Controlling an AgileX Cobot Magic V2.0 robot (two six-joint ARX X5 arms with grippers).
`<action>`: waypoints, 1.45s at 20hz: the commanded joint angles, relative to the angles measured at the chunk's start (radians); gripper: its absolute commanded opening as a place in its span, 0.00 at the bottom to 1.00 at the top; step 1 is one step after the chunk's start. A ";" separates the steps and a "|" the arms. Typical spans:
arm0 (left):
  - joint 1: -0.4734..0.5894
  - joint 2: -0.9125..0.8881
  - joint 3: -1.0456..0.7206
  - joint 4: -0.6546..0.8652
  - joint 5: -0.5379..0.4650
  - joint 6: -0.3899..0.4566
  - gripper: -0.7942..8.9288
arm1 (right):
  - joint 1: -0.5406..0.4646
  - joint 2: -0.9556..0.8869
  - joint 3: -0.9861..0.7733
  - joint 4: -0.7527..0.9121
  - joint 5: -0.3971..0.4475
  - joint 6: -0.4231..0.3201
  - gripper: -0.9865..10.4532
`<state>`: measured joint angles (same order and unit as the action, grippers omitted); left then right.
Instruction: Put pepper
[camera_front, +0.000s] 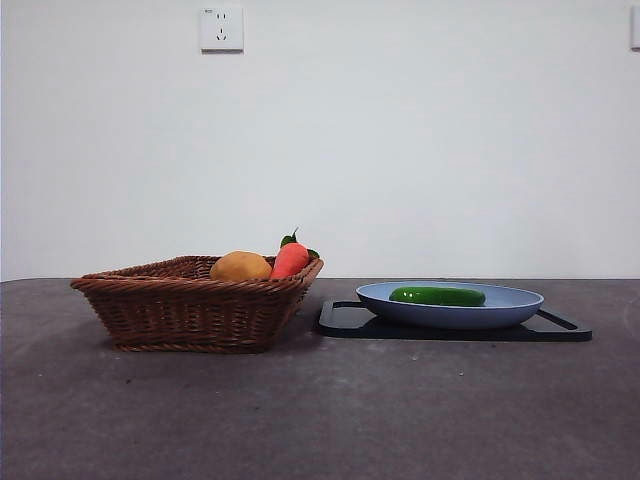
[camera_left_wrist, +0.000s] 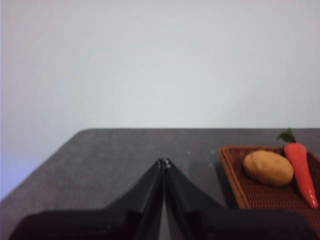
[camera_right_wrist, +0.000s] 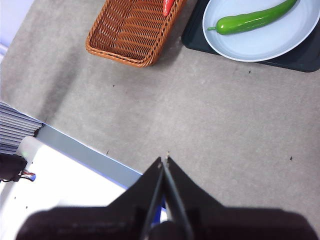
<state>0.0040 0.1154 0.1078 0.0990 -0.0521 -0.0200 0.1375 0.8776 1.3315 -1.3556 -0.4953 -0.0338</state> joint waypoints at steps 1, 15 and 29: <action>0.002 -0.030 -0.035 0.002 0.003 -0.023 0.09 | 0.001 0.006 0.019 -0.014 0.000 0.006 0.10; 0.002 -0.114 -0.101 -0.277 0.005 -0.141 0.09 | 0.001 0.006 0.019 -0.014 0.000 0.006 0.10; 0.002 -0.112 -0.101 -0.249 0.004 -0.141 0.09 | 0.001 0.006 0.019 -0.014 0.000 0.006 0.10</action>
<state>0.0040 0.0063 0.0174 -0.1619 -0.0490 -0.1520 0.1375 0.8776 1.3315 -1.3556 -0.4950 -0.0338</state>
